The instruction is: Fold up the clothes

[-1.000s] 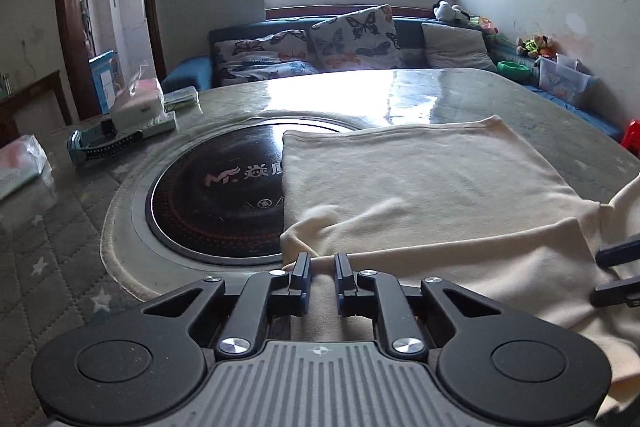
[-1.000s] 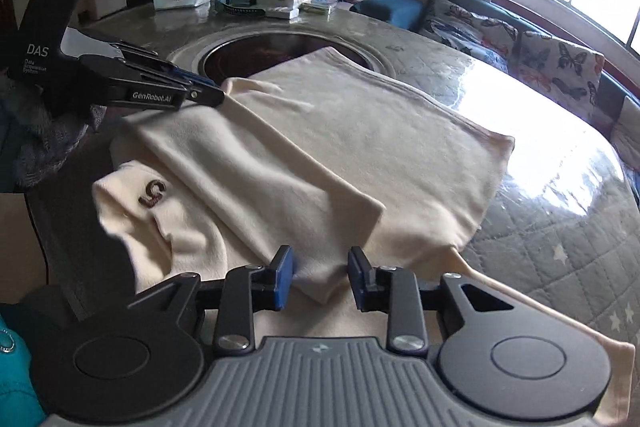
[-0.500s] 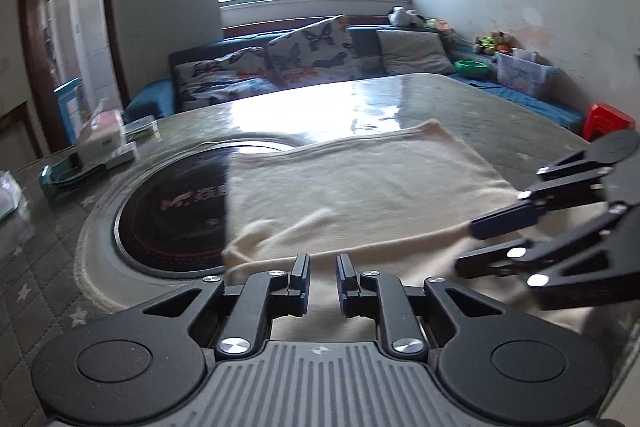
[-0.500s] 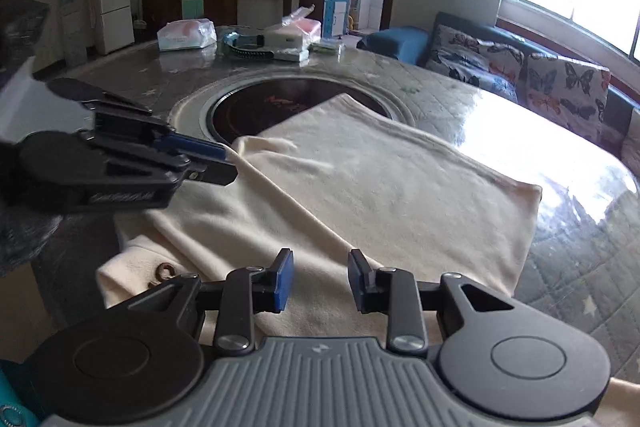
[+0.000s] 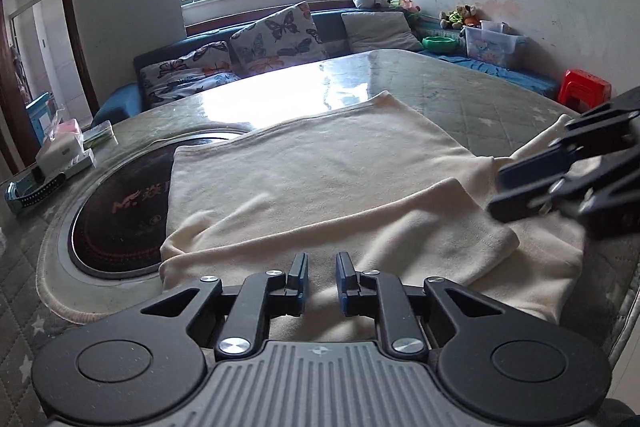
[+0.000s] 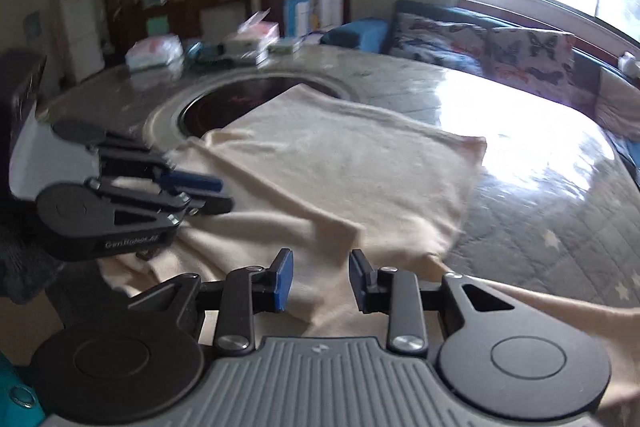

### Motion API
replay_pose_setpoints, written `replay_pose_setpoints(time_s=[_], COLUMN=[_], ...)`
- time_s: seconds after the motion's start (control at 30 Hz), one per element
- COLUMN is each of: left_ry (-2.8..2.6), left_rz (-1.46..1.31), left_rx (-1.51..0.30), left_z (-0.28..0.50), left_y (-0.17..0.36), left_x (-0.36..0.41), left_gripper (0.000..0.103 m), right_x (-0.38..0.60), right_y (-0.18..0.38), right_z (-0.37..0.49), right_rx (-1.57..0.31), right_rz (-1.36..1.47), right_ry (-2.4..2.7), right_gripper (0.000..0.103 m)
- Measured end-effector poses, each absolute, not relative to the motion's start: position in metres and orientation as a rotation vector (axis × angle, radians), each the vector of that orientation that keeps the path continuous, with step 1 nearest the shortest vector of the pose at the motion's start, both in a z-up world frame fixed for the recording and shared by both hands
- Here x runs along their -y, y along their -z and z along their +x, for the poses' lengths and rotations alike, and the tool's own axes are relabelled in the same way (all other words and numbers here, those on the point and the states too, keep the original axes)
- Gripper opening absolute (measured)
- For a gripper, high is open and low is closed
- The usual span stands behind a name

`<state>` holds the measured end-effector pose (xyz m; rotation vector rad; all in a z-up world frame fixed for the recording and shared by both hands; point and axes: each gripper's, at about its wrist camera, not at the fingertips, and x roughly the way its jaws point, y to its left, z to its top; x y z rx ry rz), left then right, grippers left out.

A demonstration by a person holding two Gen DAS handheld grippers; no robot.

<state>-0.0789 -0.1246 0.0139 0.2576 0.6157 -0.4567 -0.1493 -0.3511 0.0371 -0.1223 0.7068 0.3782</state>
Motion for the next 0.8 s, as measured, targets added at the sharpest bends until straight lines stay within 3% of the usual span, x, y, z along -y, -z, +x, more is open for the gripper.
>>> replay_pose_setpoints(time_s=[0.07,0.5,0.8], left_ry=[0.457,0.459,0.411], left_rz=[0.247,0.271,0.294], left_rx=[-0.613,-0.554,-0.547], left_z=[-0.079,-0.097,-0.105], left_y=[-0.017,-0.032,-0.034], left_x=[0.126,0.147,0.145], left_gripper=[0.019,0.063,0.076], right_x=[0.371,0.525,0.558], right_y=[-0.043,-0.017,0.002], right_z=[-0.156,-0.189,-0.184], right_rx=[-0.686,-0.671,-0.629], right_rz=[-0.072,0.239,0.372], right_ry=[-0.314,0.261,0.361], right_gripper=[0.03,0.034,0.033])
